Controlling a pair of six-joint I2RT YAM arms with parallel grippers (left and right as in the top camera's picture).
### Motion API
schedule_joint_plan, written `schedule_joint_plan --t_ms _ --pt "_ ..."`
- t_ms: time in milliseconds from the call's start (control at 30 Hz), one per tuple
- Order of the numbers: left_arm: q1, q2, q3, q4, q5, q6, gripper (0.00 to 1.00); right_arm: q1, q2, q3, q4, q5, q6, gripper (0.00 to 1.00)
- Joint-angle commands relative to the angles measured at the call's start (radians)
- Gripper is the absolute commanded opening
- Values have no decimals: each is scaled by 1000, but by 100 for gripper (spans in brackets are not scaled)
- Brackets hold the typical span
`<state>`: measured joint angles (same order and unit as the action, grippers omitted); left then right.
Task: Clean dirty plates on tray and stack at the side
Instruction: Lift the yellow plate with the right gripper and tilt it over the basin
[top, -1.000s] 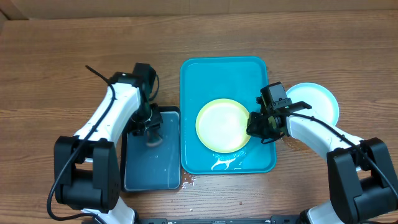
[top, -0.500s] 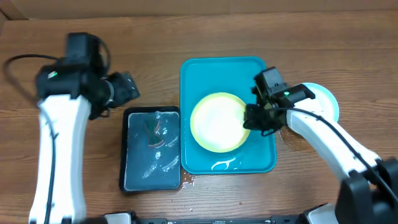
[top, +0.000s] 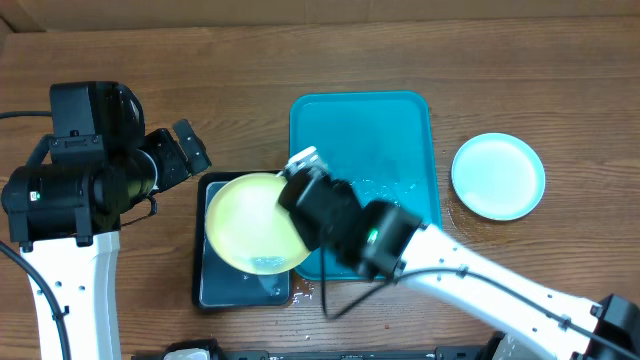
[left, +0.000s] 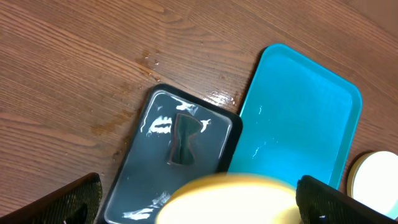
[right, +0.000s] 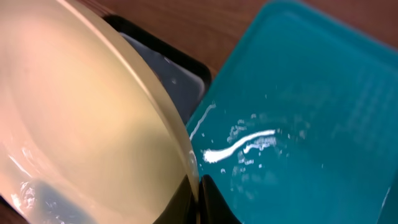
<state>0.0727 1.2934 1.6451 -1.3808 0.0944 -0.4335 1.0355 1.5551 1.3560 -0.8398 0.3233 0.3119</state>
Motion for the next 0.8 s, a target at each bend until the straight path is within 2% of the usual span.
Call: schedule_joint_plan --t_ms 0,167,767 --pt "0 -4 9 1 6 16 100 107 -2 13 47 331 2 4" --pt "0 4 9 0 6 15 100 182 -2 13 76 439 1 4" --pt "0 9 9 3 6 15 100 306 -2 13 76 792 -3 4"
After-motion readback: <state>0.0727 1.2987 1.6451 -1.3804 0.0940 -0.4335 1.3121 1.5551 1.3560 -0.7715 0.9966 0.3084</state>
